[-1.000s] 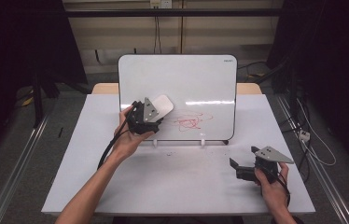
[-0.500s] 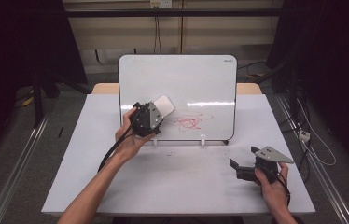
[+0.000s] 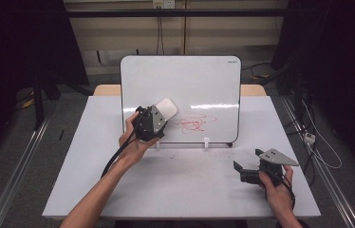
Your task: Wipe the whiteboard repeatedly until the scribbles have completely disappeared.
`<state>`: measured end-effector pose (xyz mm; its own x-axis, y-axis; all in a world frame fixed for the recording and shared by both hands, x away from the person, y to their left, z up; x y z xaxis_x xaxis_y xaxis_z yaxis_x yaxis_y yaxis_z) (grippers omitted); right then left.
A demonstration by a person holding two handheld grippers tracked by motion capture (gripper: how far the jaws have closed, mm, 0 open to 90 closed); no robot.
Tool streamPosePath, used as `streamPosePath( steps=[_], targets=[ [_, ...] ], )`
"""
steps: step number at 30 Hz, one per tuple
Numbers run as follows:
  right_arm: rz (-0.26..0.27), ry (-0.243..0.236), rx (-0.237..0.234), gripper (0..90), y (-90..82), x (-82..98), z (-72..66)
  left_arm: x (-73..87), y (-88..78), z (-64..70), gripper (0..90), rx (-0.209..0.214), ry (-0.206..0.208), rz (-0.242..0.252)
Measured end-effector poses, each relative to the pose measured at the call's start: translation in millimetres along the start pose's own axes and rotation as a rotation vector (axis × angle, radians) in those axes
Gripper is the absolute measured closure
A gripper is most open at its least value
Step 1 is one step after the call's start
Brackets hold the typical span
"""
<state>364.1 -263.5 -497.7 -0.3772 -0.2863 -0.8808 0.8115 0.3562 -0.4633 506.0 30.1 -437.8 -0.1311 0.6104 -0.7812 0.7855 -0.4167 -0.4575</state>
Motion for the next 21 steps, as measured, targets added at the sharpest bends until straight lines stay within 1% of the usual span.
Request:
streamPosePath(
  steps=[1, 3, 4, 6, 7, 8, 9, 10, 12, 13, 14, 15, 16, 17, 18, 19, 20, 21],
  targets=[
    [0.001, 0.001, -0.002, 3.4, 0.2, -0.3, -0.5, 1.1, -0.5, 1.3, 31.1, 0.002, 0.000, -0.007],
    [0.000, 0.001, -0.005, 3.5, 0.7, -0.9, -1.4, 1.5, 0.1, 5.3, 31.1, 0.006, 0.000, -0.004],
    [0.002, 0.001, -0.007, 3.4, 0.9, -1.3, -1.7, 1.8, -0.3, 5.1, 31.1, 0.000, 0.004, -0.008],
    [0.000, -0.005, -0.007, 3.7, 1.7, -1.4, -2.0, 1.9, 0.1, 7.6, 31.1, 0.007, 0.013, -0.009],
    [0.001, -0.004, -0.008, 3.6, 1.6, -1.7, -2.4, 1.6, 0.3, 8.9, 31.1, 0.002, 0.002, 0.000],
    [0.005, -0.008, -0.009, 3.4, 1.6, -2.2, -2.7, 2.5, 0.3, 11.8, 31.1, 0.011, -0.002, -0.006],
    [0.005, -0.009, -0.011, 3.4, 1.7, -2.5, -2.9, 2.2, 0.8, 13.5, 31.1, 0.007, 0.019, -0.004],
    [0.005, -0.009, -0.013, 3.4, 1.7, -2.7, -3.0, 2.9, 0.8, 16.1, 31.1, 0.008, 0.013, -0.013],
    [0.006, -0.010, -0.014, 3.4, 2.2, -3.2, -3.2, 1.9, 1.5, 19.5, 31.1, 0.006, 0.021, -0.007],
    [0.005, -0.010, -0.014, 3.4, 2.7, -3.3, -3.3, 2.9, 1.5, 22.7, 31.1, 0.015, 0.016, -0.014],
    [0.004, -0.011, -0.016, 3.6, 3.4, -3.4, -3.8, 3.1, 1.6, 24.0, 31.1, 0.013, 0.018, -0.014],
    [0.004, -0.011, -0.016, 3.6, 3.4, -3.4, -3.8, 4.1, 1.3, 26.5, 31.1, 0.020, 0.019, -0.024],
    [0.006, -0.014, -0.017, 3.5, 3.3, -3.7, -4.1, 3.6, 2.2, 29.6, 31.0, 0.034, 0.050, -0.015],
    [0.007, -0.014, -0.017, 3.4, 3.3, -3.8, -4.2, 4.5, 2.4, 33.5, 31.0, 0.036, 0.069, -0.016],
    [0.006, -0.014, -0.017, 3.4, 3.4, -3.9, -4.3, 5.7, 2.2, 36.9, 31.0, 0.038, 0.074, -0.023],
    [0.005, -0.014, -0.017, 3.4, 3.5, -3.9, -4.3, 5.7, 2.2, 36.9, 31.0, 0.035, 0.073, -0.025],
    [0.003, -0.012, -0.018, 3.5, 3.6, -3.8, -4.5, 5.5, 2.0, 35.9, 31.0, 0.044, 0.068, -0.027],
    [0.004, -0.011, -0.017, 3.6, 3.8, -4.1, -4.6, 4.8, 2.3, 34.8, 31.0, 0.046, 0.065, -0.020]
  ],
)
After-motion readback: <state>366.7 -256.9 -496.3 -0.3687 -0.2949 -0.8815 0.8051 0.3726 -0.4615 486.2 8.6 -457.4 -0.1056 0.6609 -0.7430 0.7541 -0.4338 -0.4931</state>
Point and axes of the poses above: each handheld gripper's, and its own axes: y roughly forward along the jaws, x roughly out of its underside, z roughly to its right, the point moved 9 cm from there along y, roughly forward along the jaws, and after that the axes turned 9 degrees about -y, right-handed, at the moved point
